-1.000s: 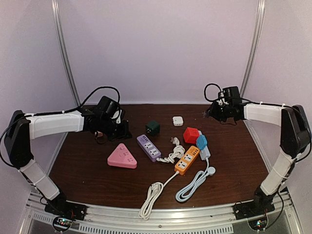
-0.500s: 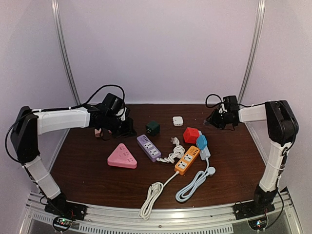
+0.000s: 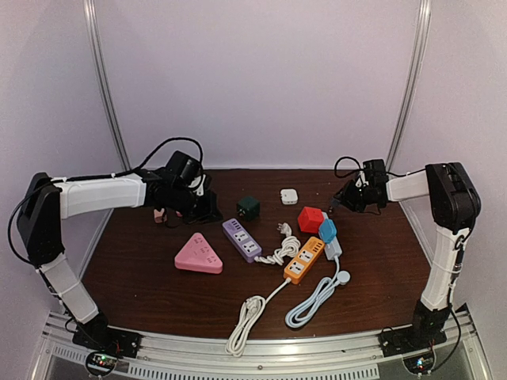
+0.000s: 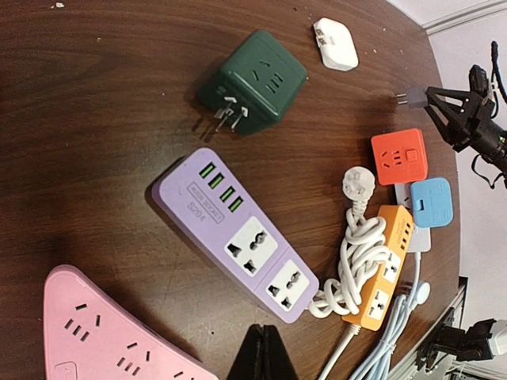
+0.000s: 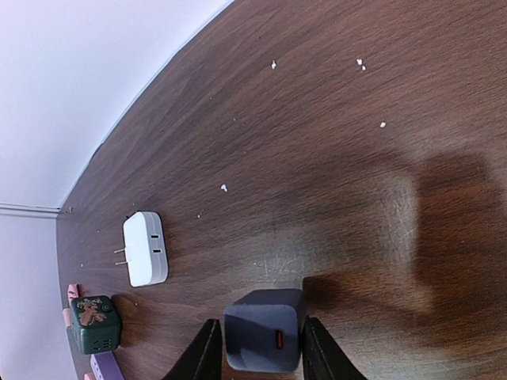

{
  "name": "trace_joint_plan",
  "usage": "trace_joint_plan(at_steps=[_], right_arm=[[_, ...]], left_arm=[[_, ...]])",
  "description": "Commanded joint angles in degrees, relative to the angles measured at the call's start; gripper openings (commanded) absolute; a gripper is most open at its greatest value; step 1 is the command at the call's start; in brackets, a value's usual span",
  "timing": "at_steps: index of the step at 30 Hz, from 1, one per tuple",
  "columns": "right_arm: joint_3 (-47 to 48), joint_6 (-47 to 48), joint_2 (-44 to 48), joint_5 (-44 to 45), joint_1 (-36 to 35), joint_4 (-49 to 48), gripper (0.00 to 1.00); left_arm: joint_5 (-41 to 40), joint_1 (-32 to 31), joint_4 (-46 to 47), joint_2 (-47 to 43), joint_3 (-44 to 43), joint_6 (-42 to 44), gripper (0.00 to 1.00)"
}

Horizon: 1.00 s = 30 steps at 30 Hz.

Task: Pull the plug off the socket

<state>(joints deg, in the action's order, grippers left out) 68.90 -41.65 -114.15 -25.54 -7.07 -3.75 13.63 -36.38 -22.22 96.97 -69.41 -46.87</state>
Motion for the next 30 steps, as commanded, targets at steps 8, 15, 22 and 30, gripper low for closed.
trace_joint_plan(at_steps=[8,15,22,30], right_arm=[[-1.5,1.1,-0.4,0.8,0.9,0.5,0.39],[-2.2,4.7,3.5,4.6,0.9,5.1,0.48],[-2.6,8.8,10.2,7.7,-0.8,10.7,0.61],[-6.0,12.4,19.2,13.0,-7.2,17.5,0.58]], left_arm=[[-2.3,-0.3,0.5,-4.2,2.3,-0.9,0.01],[-2.0,-0.3,0.8,-4.2,2.6,-0.8,0.01],[-2.2,-0.7,1.4,-3.9,2.7,-0.7,0.02],[-1.9,-1.4,1.9,-3.1,2.7,-0.5,0.02]])
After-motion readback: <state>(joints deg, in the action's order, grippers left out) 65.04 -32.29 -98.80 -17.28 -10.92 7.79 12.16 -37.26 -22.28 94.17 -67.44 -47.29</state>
